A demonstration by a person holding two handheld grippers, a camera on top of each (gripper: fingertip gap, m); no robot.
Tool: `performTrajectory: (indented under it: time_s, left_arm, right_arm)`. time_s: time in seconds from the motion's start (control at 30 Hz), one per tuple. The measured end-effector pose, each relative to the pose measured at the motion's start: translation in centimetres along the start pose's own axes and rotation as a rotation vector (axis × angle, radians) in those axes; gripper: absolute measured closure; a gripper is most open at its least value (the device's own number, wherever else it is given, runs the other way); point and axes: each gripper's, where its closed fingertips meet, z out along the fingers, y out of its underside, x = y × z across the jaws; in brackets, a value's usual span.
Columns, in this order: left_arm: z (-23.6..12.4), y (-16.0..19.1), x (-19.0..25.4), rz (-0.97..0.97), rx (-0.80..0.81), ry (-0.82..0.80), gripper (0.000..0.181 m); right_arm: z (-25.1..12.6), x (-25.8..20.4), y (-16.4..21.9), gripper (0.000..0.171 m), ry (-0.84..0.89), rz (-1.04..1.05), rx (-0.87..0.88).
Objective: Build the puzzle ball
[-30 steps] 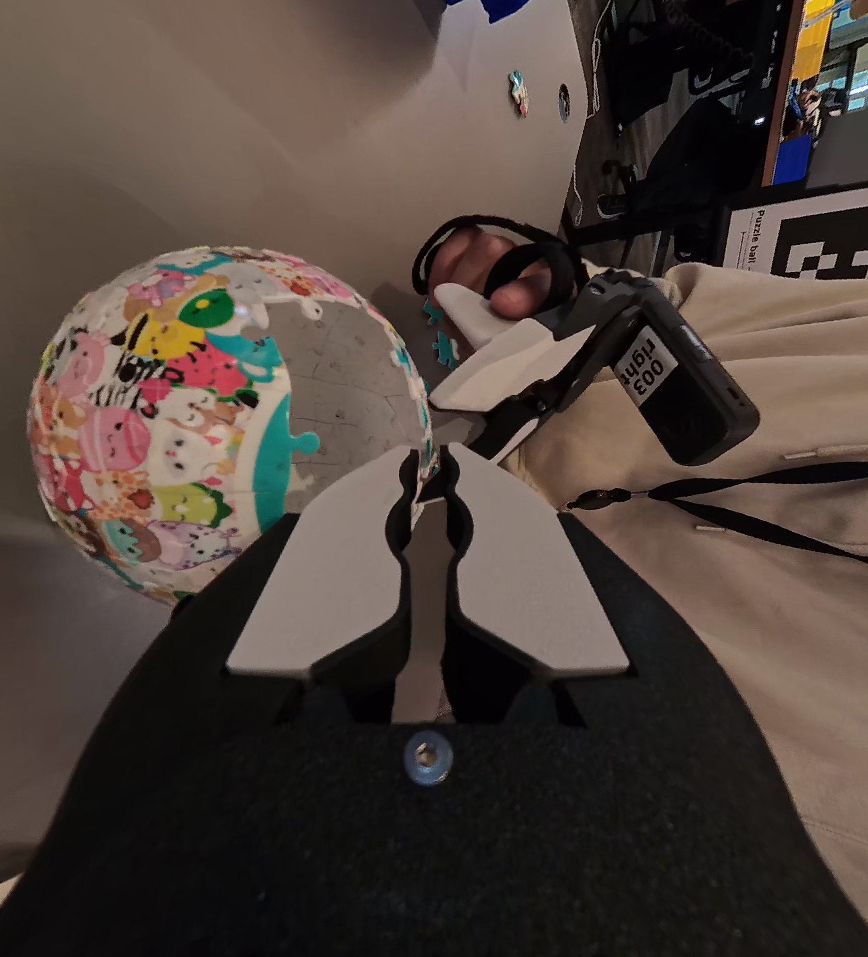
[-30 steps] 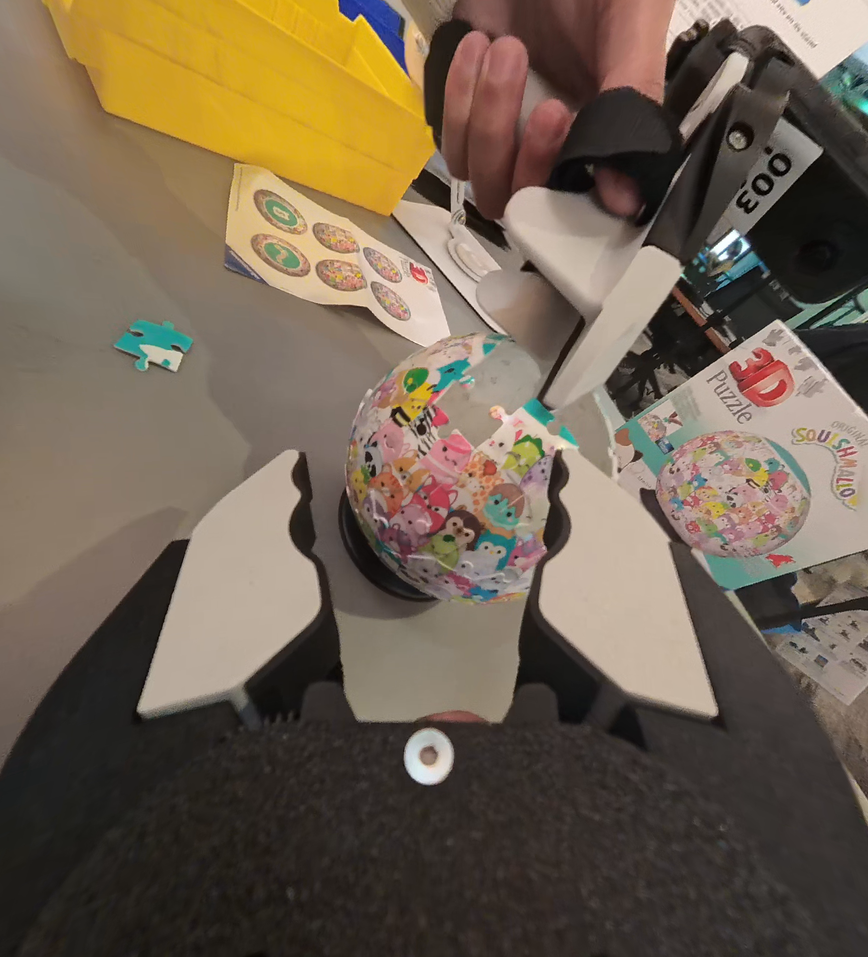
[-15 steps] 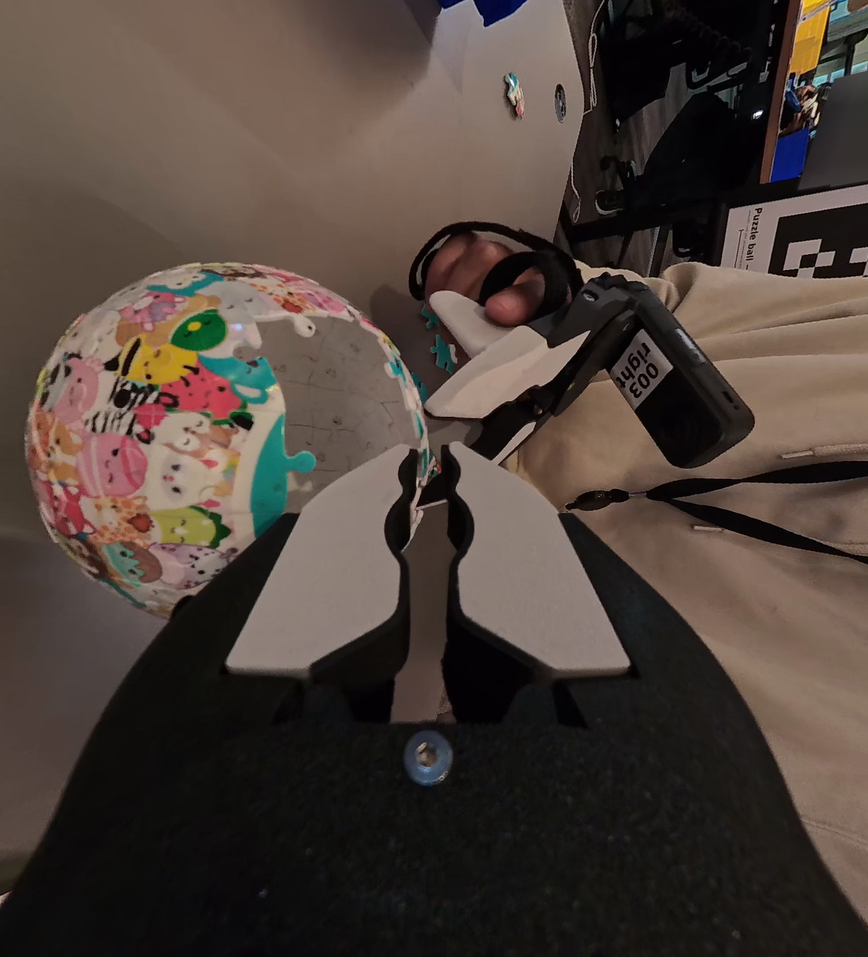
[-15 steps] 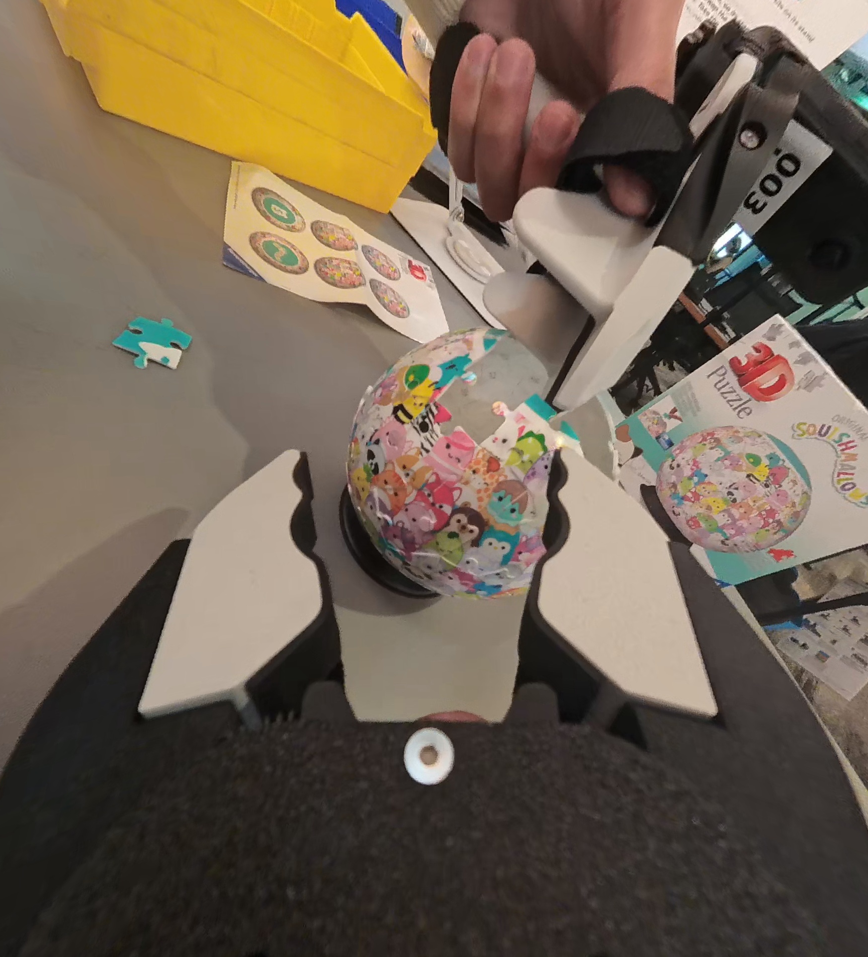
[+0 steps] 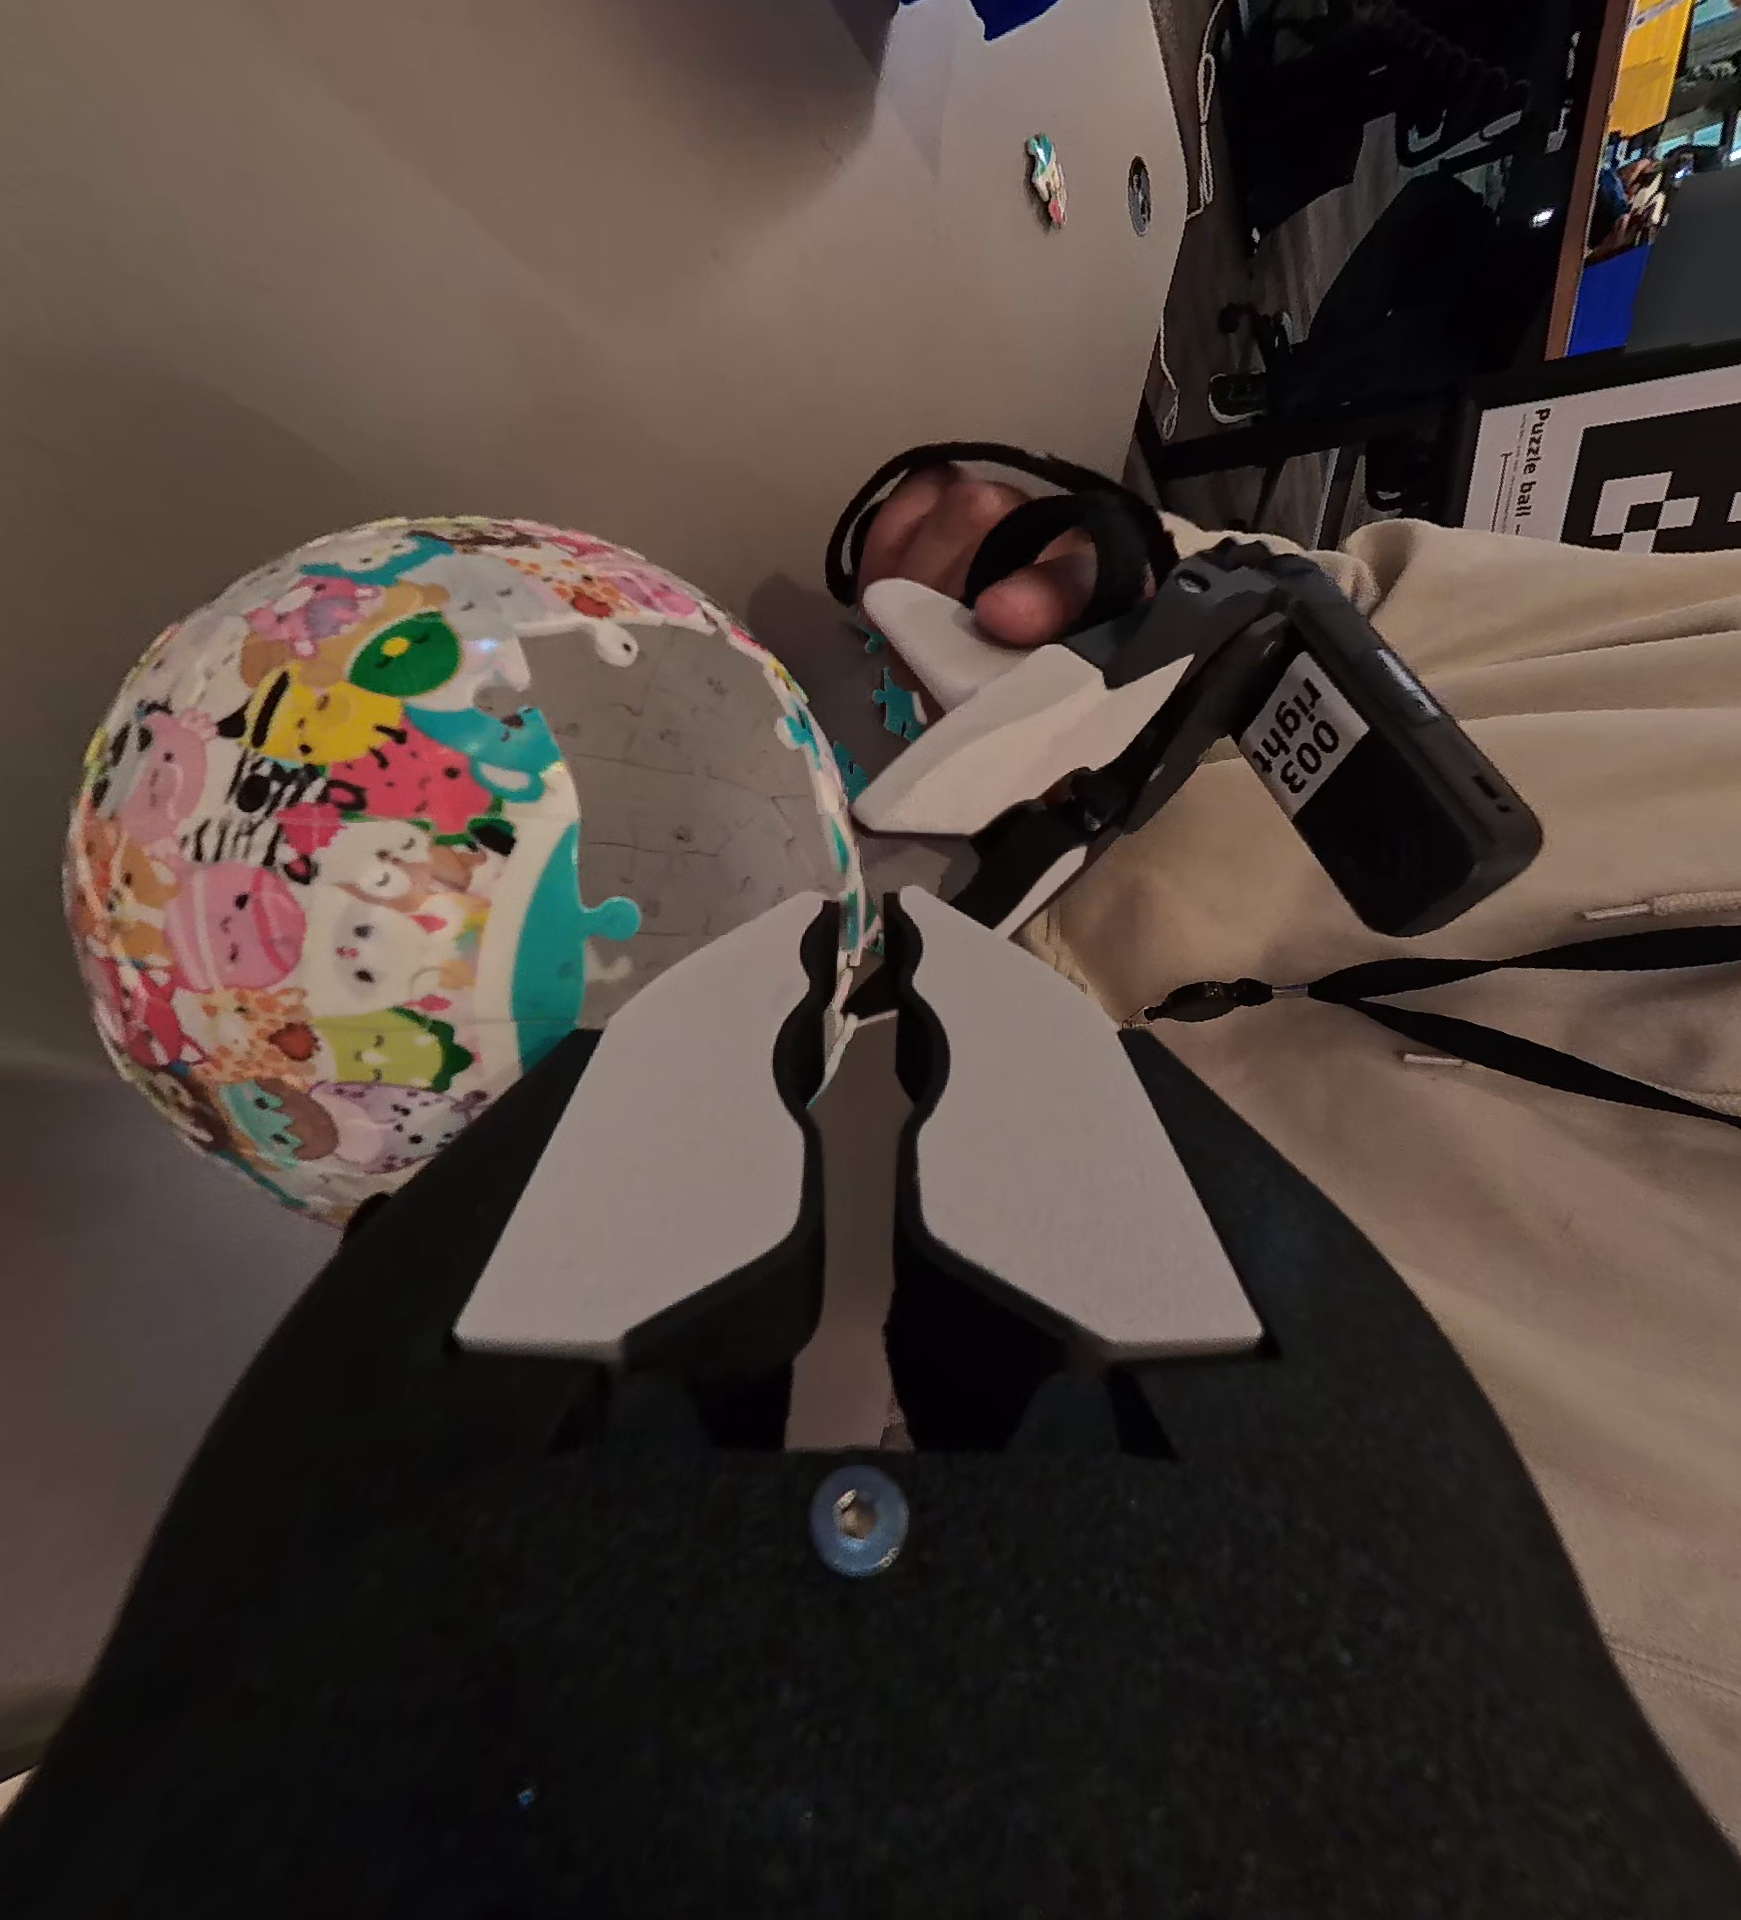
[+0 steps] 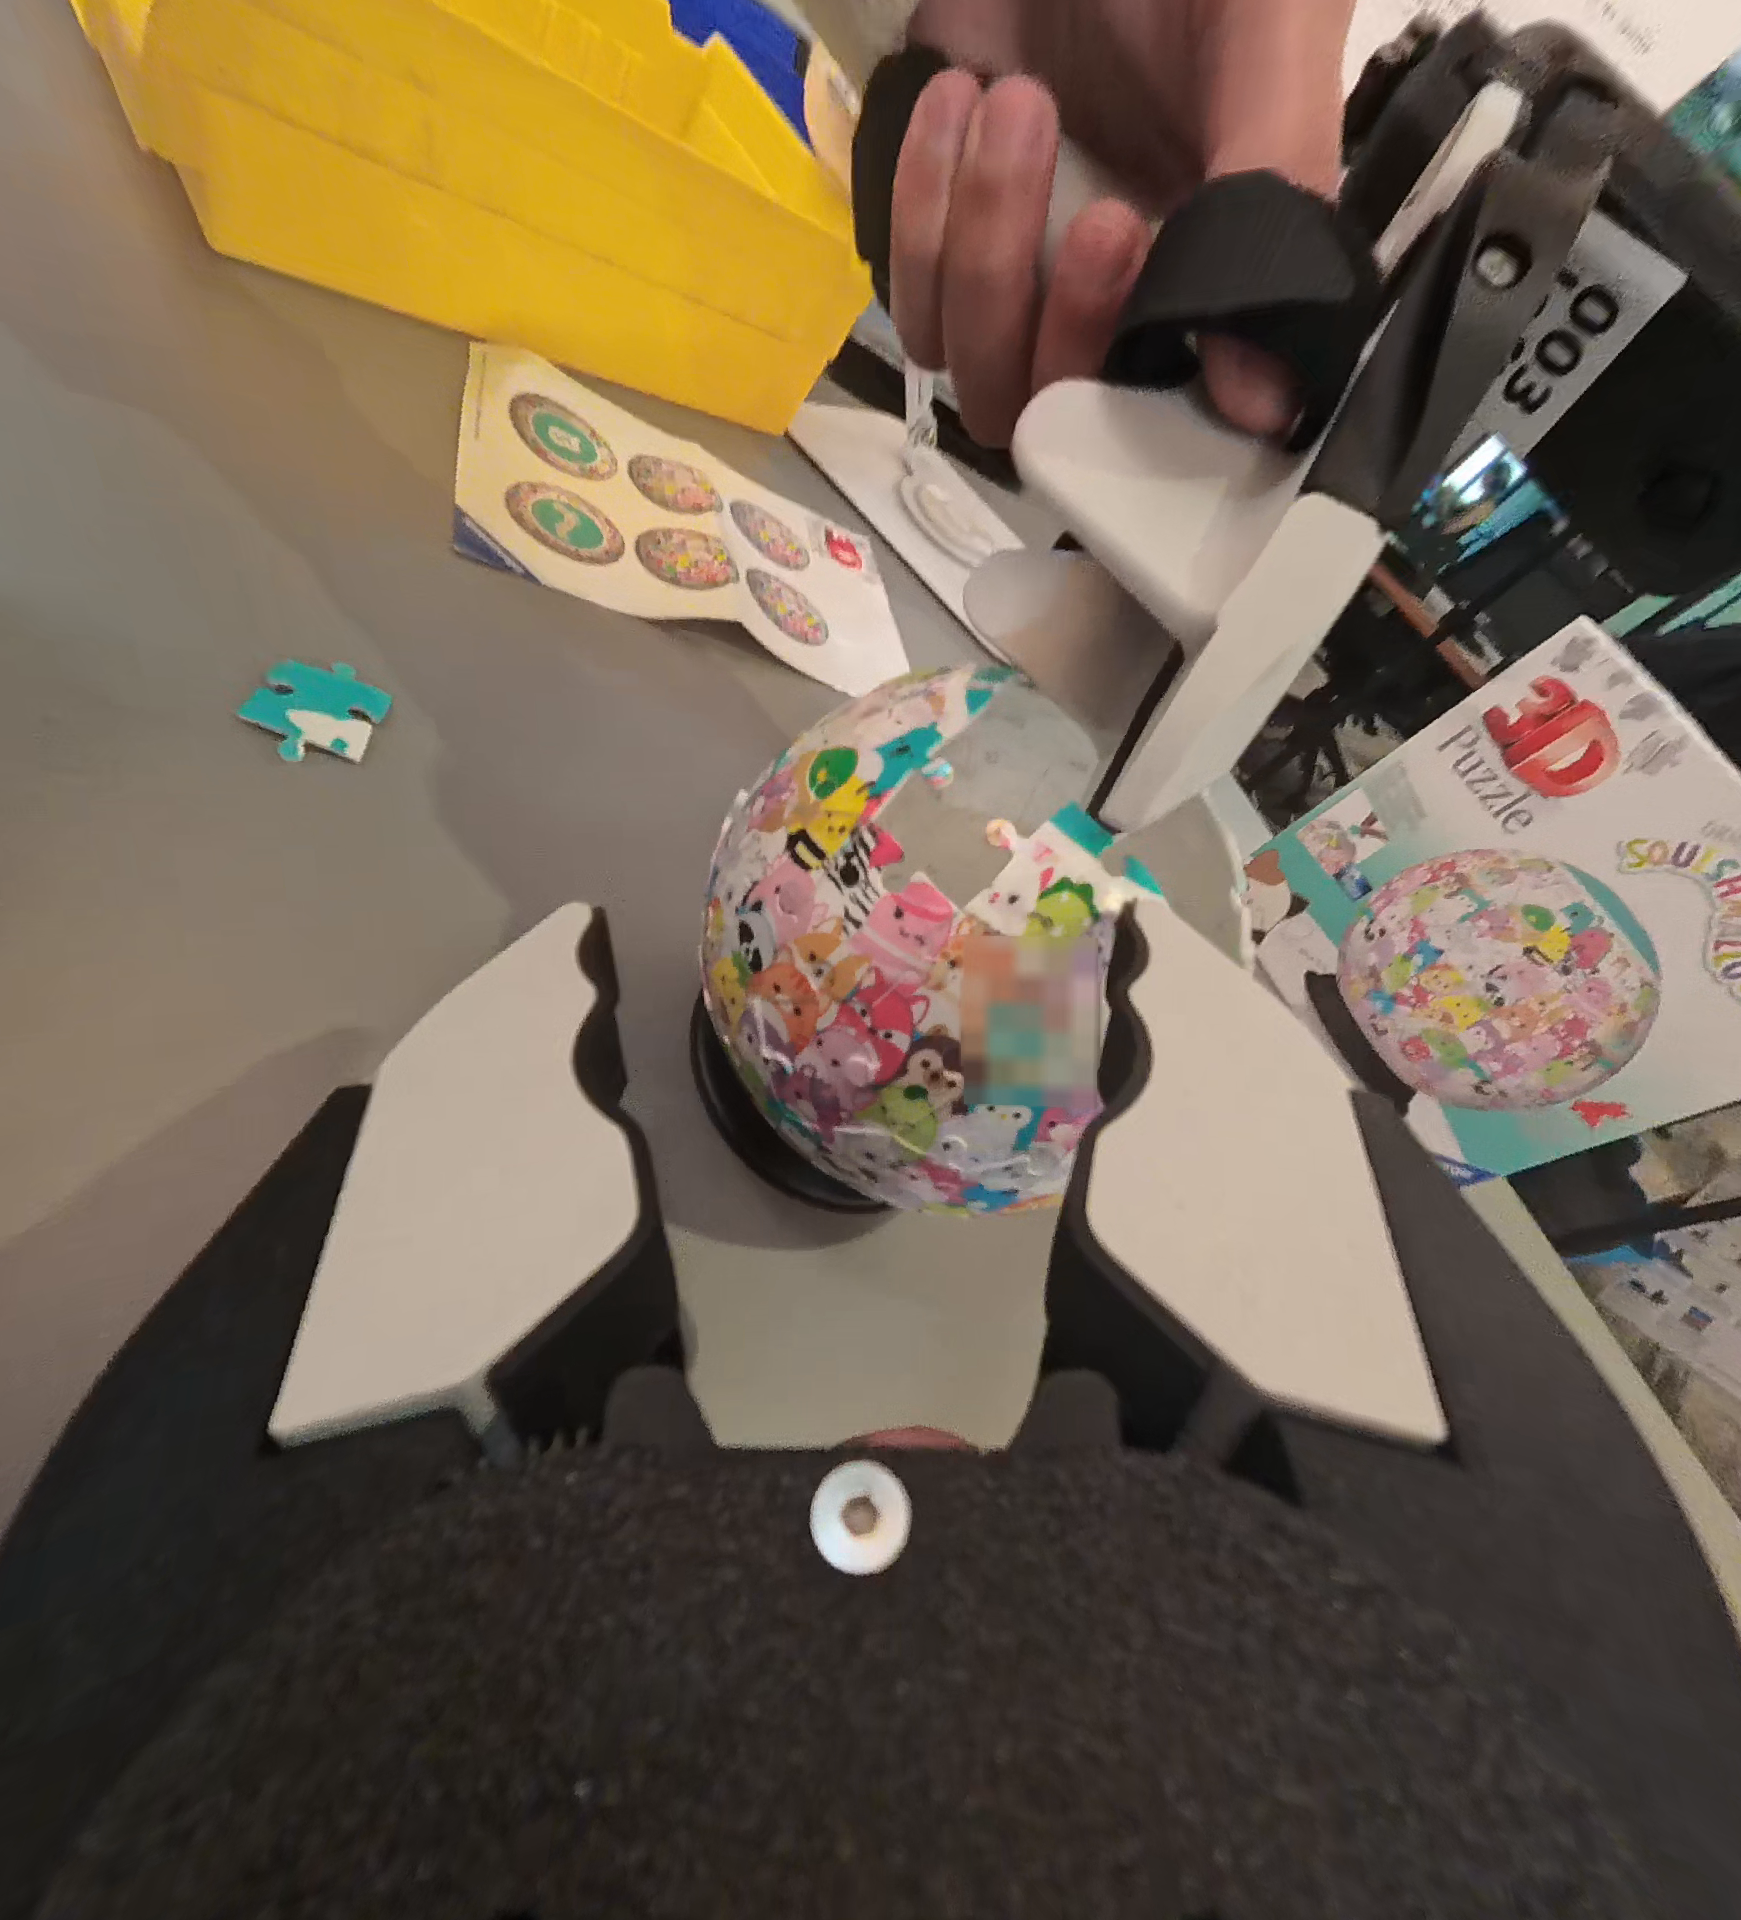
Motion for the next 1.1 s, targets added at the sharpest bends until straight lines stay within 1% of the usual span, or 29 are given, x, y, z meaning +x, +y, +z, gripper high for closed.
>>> performTrajectory:
  time_s: [0.13, 0.2, 0.27, 0.33, 0.37, 0.43, 0.5, 0.6, 0.67, 0.73, 0.8, 0.87, 0.93, 0.97, 1.03, 1.1]
  left_arm:
    - [0.0, 0.0, 0.0, 0.005, -0.003, -0.005, 0.173]
    - [0.0, 0.0, 0.0, 0.006, -0.004, -0.006, 0.173]
    - [-0.1, -0.1, -0.1, 0.008, -0.002, -0.009, 0.173]
    - [-0.3, -0.2, -0.2, 0.014, 0.010, -0.018, 0.172]
    - [-0.3, -0.3, -0.2, 0.018, 0.015, -0.023, 0.171]
    - [-0.4, -0.3, -0.4, 0.033, 0.021, -0.040, 0.169]
    - [-0.6, -0.4, -0.4, 0.051, 0.035, -0.057, 0.166]
    - [-0.6, -0.4, -0.3, 0.069, 0.060, -0.060, 0.163]
    - [-0.6, -0.5, -0.2, 0.071, 0.072, -0.058, 0.162]
    - [-0.7, -0.6, -0.2, 0.081, 0.083, -0.069, 0.160]
    - [-0.9, -0.8, -0.1, 0.104, 0.096, -0.083, 0.157]
    - [-1.3, -1.1, 0.0, 0.123, 0.115, -0.105, 0.157]
    - [-1.8, -1.5, 0.5, 0.148, 0.157, -0.107, 0.156]
    - [-2.1, -1.6, 0.8, 0.156, 0.178, -0.108, 0.156]
    - [-2.9, -1.6, 1.9, 0.195, 0.238, -0.102, 0.154]
    - [-4.1, -1.3, 3.5, 0.236, 0.332, -0.087, 0.154]
  right_arm:
    - [-0.4, 0.2, -0.7, 0.081, 0.012, 0.005, 0.031]
    - [-0.5, 0.2, -0.9, 0.087, 0.010, -0.001, 0.038]
    - [-0.1, 0.1, 0.1, 0.080, -0.009, 0.028, 0.003]
    - [-0.4, 0.2, -0.2, 0.083, -0.007, 0.048, 0.024]
    - [-0.7, 0.4, -0.5, 0.081, 0.000, 0.053, 0.034]
    - [-1.8, 1.0, -1.3, 0.082, 0.004, 0.080, 0.082]
    - [-3.2, 1.8, -1.4, 0.083, 0.002, 0.149, 0.109]
    - [-6.1, 2.9, -0.4, 0.096, -0.021, 0.271, 0.134]
    - [-7.9, 4.1, 0.7, 0.096, 0.003, 0.380, 0.143]
    - [-9.5, 4.1, 1.2, 0.098, -0.025, 0.453, 0.162]
    - [-10.0, 3.2, 0.7, 0.103, -0.069, 0.481, 0.182]
    - [-9.0, 1.9, -0.3, 0.101, -0.090, 0.444, 0.178]
    - [-6.7, 0.2, -0.8, 0.089, -0.092, 0.335, 0.126]
    - [-5.5, -0.5, -0.8, 0.086, -0.081, 0.266, 0.083]
    - [-3.3, -1.2, -1.0, 0.084, -0.044, 0.125, 0.021]
    - [-1.8, -1.5, -1.2, 0.084, -0.027, 0.010, -0.014]
